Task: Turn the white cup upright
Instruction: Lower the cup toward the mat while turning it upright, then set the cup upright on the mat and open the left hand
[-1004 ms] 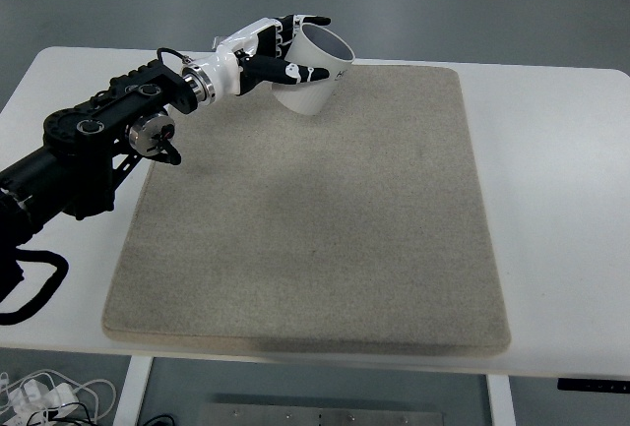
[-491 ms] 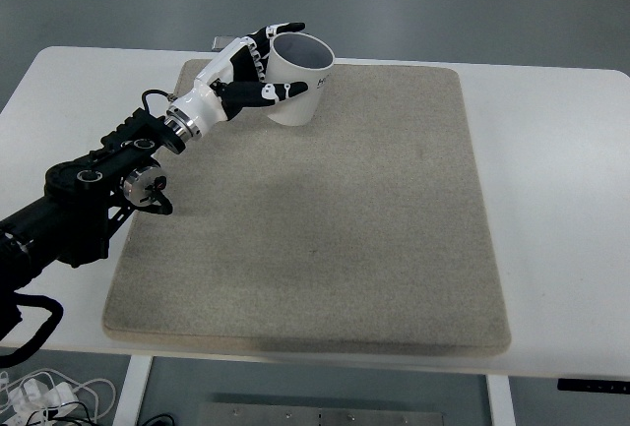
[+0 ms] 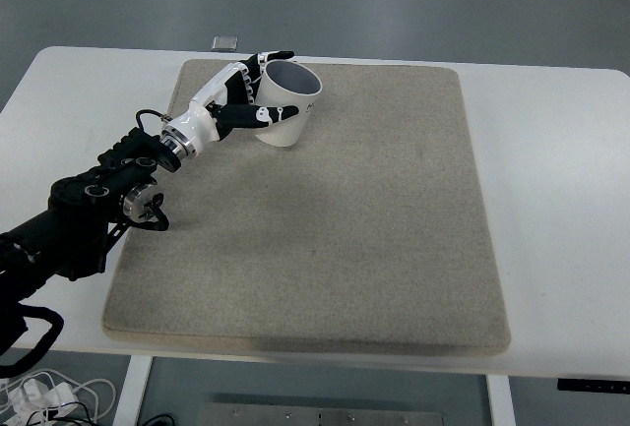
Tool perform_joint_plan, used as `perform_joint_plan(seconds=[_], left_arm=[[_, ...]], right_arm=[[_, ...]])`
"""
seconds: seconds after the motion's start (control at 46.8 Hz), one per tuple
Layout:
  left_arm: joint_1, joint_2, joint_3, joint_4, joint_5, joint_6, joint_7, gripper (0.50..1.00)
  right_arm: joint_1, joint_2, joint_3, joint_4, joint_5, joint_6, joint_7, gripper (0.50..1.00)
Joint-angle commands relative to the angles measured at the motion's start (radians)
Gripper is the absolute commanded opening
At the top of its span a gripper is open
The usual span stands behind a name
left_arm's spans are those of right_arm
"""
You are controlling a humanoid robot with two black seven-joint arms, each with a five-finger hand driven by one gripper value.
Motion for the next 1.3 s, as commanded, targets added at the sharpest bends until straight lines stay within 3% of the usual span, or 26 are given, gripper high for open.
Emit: perform_joint_plan(seconds=[0.0,0.128,0.278,0.449,0.513,0.534,0.641,1.282], left_arm=[[0.0,-0.002,0.01,0.0,0.012,0.008,0.0,0.555],[0.0,-0.003,0.036,0.0,0.016,0.022,0.0,0.589],[0.002,-0.009,0.042,0.002,0.016,0.035,0.0,0.673],[0.018,-0.024,0.042,0.002,0.015,0.039,0.0,0.84],[0.023,-0.028,0.042,0.002,0.015,0.04,0.0,0.947],[0.023,-0.029,0.042,0.002,0.015,0.04,0.0,0.958],[0.026,-0.031,0.042,0.002,0.015,0.039,0.0,0.992],[0.021,-0.017,0.028,-0.048,0.013,0.034,0.0,0.994]], right_arm=[[0.0,0.0,0.0,0.0,0.0,0.0,0.0,0.952],[0.0,0.0,0.0,0.0,0.0,0.0,0.0,0.952],[0.0,0.0,0.0,0.0,0.0,0.0,0.0,0.952],[0.0,0.0,0.0,0.0,0.0,0.0,0.0,0.952],[0.0,0.0,0.0,0.0,0.0,0.0,0.0,0.952],[0.0,0.0,0.0,0.0,0.0,0.0,0.0,0.952],[0.0,0.0,0.0,0.0,0.0,0.0,0.0,0.952],[0.0,0.0,0.0,0.0,0.0,0.0,0.0,0.952]])
